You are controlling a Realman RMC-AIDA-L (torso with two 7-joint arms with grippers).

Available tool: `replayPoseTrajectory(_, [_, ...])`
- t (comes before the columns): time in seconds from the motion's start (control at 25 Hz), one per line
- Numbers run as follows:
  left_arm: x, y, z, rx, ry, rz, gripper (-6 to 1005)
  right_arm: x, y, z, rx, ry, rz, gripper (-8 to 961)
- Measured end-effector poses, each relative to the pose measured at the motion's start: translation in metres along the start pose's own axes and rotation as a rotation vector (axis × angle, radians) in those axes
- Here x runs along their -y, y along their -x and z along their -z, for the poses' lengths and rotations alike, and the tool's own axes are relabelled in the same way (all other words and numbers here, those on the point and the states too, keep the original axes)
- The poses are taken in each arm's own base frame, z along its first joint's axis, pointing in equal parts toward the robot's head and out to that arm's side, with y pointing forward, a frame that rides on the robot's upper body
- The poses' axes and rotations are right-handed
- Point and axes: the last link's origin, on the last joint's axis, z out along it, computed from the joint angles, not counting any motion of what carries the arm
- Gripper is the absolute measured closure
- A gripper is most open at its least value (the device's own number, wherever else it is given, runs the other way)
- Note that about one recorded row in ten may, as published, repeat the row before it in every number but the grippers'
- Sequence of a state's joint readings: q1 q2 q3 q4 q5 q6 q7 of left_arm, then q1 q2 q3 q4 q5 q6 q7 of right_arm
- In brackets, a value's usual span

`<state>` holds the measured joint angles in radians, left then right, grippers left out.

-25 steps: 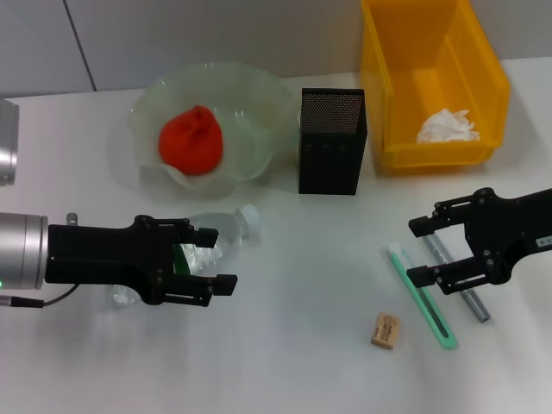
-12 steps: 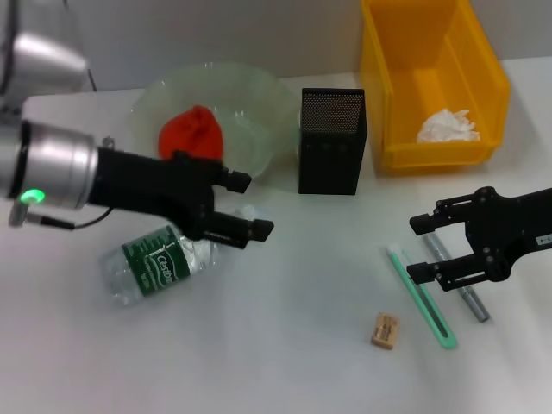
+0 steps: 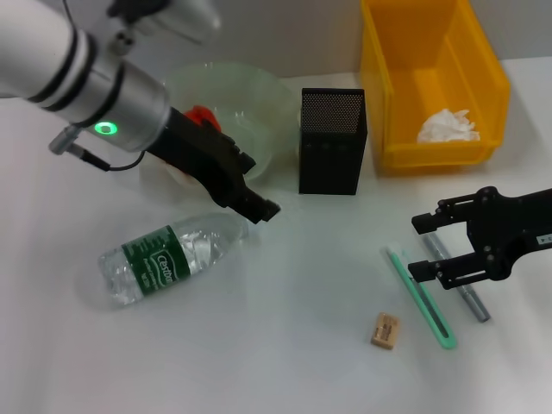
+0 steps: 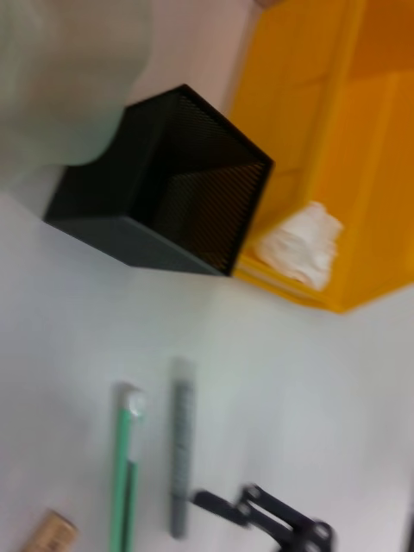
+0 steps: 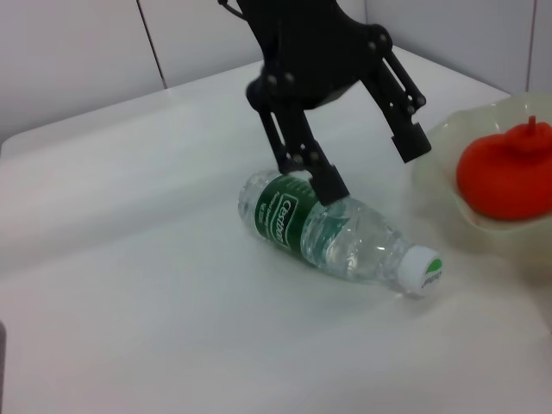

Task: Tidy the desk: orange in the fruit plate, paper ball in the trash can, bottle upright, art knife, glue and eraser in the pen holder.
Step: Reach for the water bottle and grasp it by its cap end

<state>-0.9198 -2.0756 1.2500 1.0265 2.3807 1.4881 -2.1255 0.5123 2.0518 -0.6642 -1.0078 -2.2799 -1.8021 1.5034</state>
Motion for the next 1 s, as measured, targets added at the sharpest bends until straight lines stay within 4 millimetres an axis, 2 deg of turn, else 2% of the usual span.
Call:
replayPoseTrajectory(0.08, [0.0, -0.006, -0.008, 0.062, -0.046, -0.014, 186, 0.001, 0.0, 0.0, 0.0, -0.005, 0.0, 228])
replayPoseTrajectory(0.28, [-0.001, -0.007, -0.018, 0.119, -0.069, -0.019, 186, 0.001, 0.0, 0.0, 0.0, -0.008, -0.003, 228])
replayPoseTrajectory(0.44, [-0.003, -0.001, -0.032, 0.151, -0.092, -0.023, 186, 0.001, -0.001, -0.001, 0.001, -0.005, -0.008, 228])
replayPoseTrajectory(0.72, [-0.003, 0.007, -0.044, 0.16, -0.123, -0.019, 186, 0.0, -0.003, -0.003, 0.004, 0.0, -0.016, 229])
replayPoseTrajectory(0.76, [-0.005, 0.013, -0.051, 0.173, -0.14, -0.019, 186, 0.0, -0.003, -0.003, 0.005, 0.0, -0.017, 229])
replayPoseTrajectory(1.0, [-0.005, 0.021, -0.059, 0.173, -0.162, -0.023, 186, 0.0, -0.004, -0.003, 0.005, 0.002, -0.02, 230])
